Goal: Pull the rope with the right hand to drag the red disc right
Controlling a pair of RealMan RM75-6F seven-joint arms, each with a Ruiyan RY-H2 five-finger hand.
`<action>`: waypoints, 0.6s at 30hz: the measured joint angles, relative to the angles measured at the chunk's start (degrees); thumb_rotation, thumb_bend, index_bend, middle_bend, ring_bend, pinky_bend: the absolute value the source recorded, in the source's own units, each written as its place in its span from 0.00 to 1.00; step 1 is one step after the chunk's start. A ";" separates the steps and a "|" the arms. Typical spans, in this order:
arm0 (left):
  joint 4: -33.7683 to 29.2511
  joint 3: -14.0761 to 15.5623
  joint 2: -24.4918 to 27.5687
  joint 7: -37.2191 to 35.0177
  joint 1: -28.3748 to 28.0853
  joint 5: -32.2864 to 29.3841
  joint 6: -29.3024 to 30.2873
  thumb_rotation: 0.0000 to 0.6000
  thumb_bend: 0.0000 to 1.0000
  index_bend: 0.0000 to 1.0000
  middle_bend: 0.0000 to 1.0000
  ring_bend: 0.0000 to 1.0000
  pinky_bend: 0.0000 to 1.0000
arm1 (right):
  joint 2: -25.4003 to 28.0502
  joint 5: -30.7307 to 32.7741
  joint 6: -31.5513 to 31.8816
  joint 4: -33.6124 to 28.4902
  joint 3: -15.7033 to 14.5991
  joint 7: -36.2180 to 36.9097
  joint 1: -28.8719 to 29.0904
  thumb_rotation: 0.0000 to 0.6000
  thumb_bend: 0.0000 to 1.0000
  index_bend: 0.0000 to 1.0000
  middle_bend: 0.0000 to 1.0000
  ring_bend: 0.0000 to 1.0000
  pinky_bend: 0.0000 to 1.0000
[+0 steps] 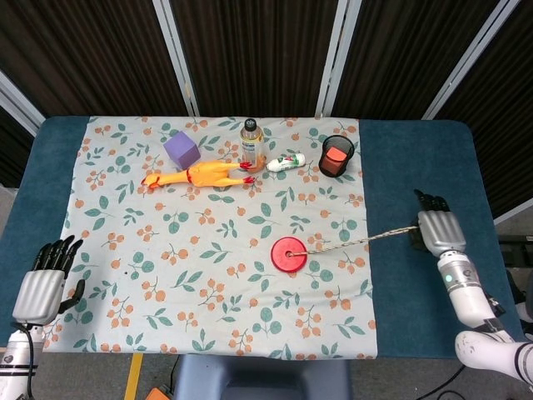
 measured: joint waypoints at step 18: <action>0.19 0.14 -0.13 0.09 -0.13 -0.45 -0.32 1.00 0.50 0.00 0.02 0.00 0.07 | -7.72 -2.90 9.94 7.23 10.15 1.54 -4.20 1.00 0.75 1.00 0.13 0.00 0.00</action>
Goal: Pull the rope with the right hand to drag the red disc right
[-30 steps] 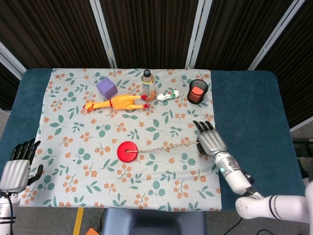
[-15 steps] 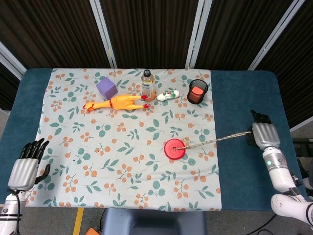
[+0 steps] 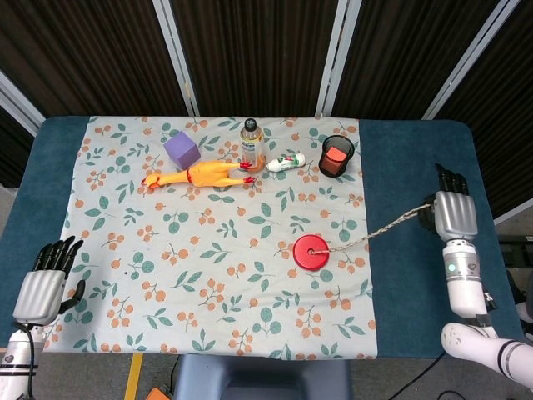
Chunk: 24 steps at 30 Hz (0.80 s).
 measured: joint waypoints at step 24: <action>0.12 0.23 -0.11 -0.03 0.36 -0.22 0.40 1.00 0.50 0.00 0.02 0.00 0.07 | -5.12 -6.46 -12.48 -12.55 1.06 -6.83 6.71 1.00 0.00 0.00 0.00 0.00 0.00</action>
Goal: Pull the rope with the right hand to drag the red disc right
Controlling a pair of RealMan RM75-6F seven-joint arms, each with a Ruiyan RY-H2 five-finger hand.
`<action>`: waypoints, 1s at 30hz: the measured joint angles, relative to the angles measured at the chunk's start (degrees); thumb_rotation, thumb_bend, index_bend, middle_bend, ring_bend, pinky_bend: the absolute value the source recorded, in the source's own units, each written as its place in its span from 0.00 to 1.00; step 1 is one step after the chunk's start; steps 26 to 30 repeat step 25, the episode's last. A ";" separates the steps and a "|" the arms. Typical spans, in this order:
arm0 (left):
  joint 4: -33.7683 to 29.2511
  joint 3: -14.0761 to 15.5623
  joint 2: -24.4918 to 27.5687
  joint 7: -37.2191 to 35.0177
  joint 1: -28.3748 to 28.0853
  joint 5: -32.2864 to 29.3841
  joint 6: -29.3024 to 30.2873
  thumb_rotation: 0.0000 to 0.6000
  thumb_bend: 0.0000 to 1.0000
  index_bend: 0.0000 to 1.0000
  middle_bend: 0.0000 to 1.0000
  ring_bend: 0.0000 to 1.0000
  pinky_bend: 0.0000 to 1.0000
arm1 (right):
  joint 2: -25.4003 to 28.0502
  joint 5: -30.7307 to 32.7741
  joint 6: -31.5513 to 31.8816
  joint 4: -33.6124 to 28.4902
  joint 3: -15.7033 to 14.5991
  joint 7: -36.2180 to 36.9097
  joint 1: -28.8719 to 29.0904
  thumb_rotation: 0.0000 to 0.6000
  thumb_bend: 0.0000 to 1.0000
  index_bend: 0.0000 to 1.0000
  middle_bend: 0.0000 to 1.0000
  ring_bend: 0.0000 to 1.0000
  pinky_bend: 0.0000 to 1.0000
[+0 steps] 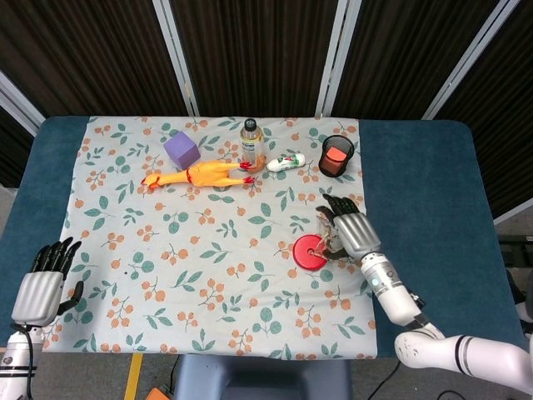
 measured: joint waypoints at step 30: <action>1.45 -2.12 0.09 -2.51 -0.28 0.47 2.71 1.00 0.49 0.00 0.02 0.00 0.07 | 9.42 -17.57 27.47 6.92 -12.75 8.49 -28.29 1.00 0.00 0.00 0.00 0.00 0.00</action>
